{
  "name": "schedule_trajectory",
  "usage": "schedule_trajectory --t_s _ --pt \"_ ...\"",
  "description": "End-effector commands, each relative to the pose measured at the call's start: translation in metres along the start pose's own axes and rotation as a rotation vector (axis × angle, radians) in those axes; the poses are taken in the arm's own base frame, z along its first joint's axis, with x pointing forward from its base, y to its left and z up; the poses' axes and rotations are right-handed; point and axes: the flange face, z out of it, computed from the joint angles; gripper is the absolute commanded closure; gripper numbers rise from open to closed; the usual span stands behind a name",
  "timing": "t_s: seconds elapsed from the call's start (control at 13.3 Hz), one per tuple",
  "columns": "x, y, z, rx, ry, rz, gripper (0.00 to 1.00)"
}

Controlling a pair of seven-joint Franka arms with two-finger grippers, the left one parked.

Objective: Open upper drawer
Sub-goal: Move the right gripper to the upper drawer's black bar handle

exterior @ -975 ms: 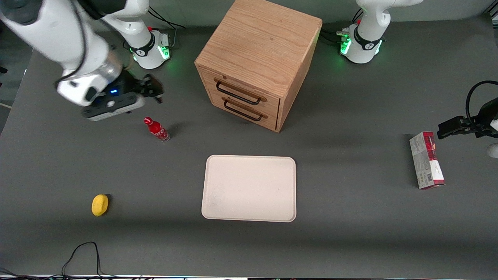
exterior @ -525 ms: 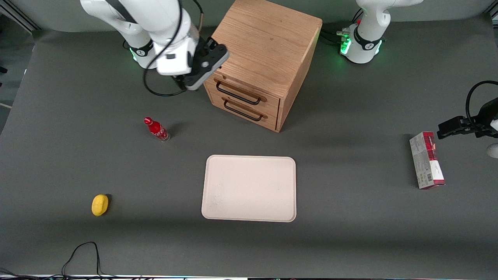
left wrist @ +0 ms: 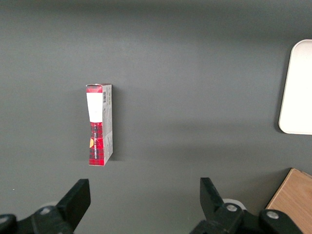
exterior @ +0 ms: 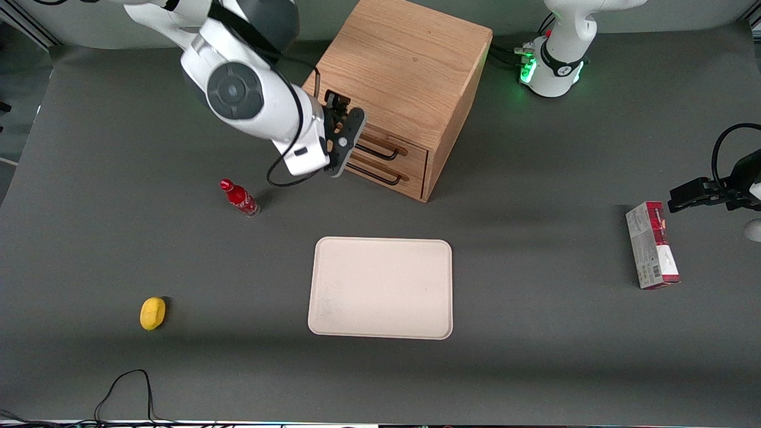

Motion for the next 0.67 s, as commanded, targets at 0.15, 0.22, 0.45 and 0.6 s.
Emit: schedule_trajectory --t_s 0.15,0.22,0.45,0.6 --pt "0.021 0.022 0.034 0.002 -0.006 -0.037 0.00" --pt "0.024 0.022 0.041 0.006 -0.004 -0.042 0.00" --pt "0.033 0.020 0.064 0.006 0.010 -0.040 0.00" --pt "0.033 0.023 0.074 -0.025 0.003 -0.044 0.00"
